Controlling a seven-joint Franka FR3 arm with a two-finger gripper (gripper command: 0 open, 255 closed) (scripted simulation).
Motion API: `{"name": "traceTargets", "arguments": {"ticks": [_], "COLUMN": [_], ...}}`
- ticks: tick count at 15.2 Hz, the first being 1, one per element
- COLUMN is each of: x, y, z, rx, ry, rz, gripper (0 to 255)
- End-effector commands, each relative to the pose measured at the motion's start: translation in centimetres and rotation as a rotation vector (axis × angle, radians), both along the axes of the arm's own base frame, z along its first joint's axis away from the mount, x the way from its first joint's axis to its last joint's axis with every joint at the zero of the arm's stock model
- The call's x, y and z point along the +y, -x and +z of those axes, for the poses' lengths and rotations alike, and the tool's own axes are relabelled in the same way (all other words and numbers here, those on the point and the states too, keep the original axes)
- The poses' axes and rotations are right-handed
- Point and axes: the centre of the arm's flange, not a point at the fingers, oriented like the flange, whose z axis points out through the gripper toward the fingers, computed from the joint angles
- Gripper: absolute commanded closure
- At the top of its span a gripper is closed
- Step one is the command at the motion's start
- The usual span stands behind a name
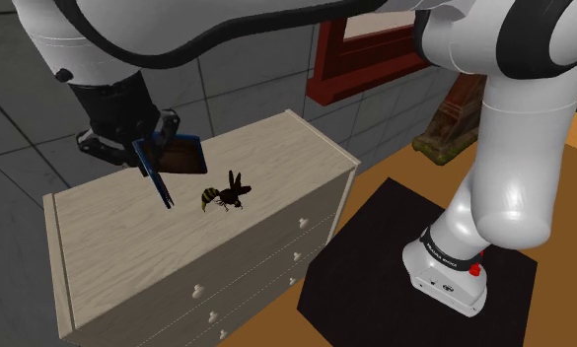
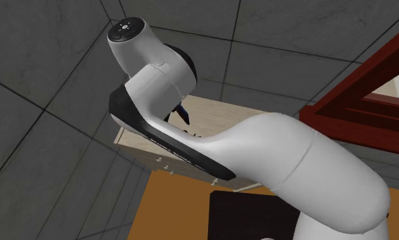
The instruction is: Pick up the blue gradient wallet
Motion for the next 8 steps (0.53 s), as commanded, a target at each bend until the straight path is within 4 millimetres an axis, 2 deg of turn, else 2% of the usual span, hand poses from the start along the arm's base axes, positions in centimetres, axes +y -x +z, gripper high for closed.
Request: {"name": "traceTargets", "arguments": {"ticks": [1,6,8], "x": [0.0,0.0,0.0], "y": [0.0,0.0,0.0], "z": [1.1,3.7,3.8], "rx": [0.0,0.0,0.0], "ry": [0.0,0.0,0.0], "rz": [0.0,0.0,0.0], "gripper": [255,255,255]}}
